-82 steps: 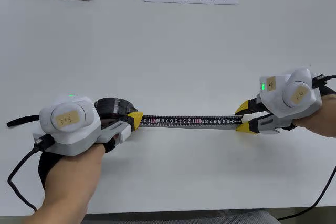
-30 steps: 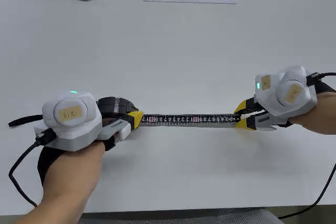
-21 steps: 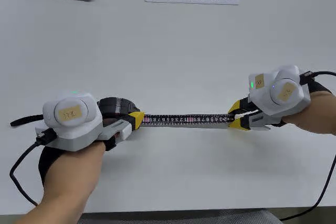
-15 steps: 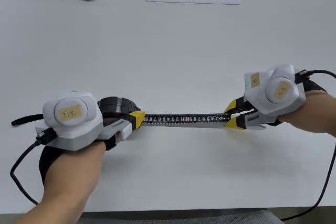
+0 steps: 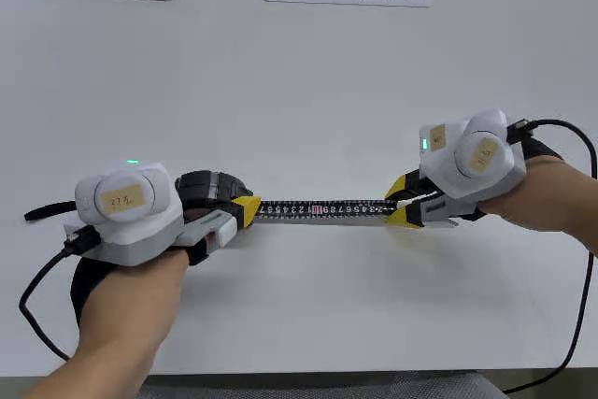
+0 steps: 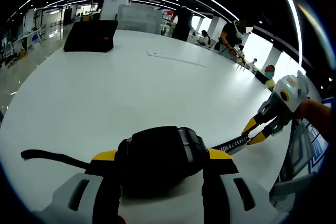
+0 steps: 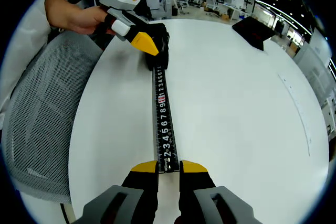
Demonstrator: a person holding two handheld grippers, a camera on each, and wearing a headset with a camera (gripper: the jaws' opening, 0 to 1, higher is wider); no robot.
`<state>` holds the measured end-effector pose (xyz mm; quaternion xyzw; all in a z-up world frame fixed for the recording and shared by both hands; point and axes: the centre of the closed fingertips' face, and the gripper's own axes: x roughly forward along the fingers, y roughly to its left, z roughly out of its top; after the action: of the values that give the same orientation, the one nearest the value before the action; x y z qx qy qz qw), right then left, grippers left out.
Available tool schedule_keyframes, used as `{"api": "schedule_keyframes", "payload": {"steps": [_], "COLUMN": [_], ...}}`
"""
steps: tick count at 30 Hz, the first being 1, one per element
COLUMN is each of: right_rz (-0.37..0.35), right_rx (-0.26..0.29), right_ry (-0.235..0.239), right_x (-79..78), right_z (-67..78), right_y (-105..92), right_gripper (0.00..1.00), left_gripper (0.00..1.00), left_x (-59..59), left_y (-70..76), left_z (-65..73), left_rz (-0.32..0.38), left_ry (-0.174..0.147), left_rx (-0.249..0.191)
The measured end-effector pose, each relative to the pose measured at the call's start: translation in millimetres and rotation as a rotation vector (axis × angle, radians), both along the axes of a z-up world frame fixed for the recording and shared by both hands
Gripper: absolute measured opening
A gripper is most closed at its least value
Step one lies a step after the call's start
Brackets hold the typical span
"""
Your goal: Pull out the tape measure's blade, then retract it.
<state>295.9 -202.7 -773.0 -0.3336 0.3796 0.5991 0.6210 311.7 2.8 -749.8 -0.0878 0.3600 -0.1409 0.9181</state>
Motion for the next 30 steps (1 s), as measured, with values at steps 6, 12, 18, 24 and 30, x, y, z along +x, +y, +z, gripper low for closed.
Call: {"api": "schedule_keyframes", "payload": {"steps": [6, 12, 18, 24, 30], "right_rz": [-0.005, -0.003, -0.006, -0.005, 0.001], "right_rx": [0.009, 0.020, 0.030, 0.043, 0.055], "right_ry": [0.014, 0.020, 0.032, 0.044, 0.050], "right_x": [-0.9, -1.3, -1.4, -4.3, -5.3], "right_z": [0.5, 0.1, -2.4, -3.7, -4.3], "right_y": [8.2, 17.2, 22.9, 30.8, 39.7], "right_gripper": [0.11, 0.11, 0.11, 0.11, 0.11], "left_gripper": [0.58, 0.58, 0.58, 0.58, 0.59], "left_x": [-0.3, -0.4, -0.4, -0.1, 0.2], "left_y": [0.2, 0.2, 0.2, 1.0, 0.9], "left_z": [0.4, 0.3, 0.0, -0.8, -1.0], "left_rz": [-0.004, -0.004, -0.004, 0.001, -0.001], "left_ry": [0.001, -0.002, -0.003, 0.000, -0.001], "left_rx": [-0.009, -0.013, -0.019, -0.029, -0.028]}}
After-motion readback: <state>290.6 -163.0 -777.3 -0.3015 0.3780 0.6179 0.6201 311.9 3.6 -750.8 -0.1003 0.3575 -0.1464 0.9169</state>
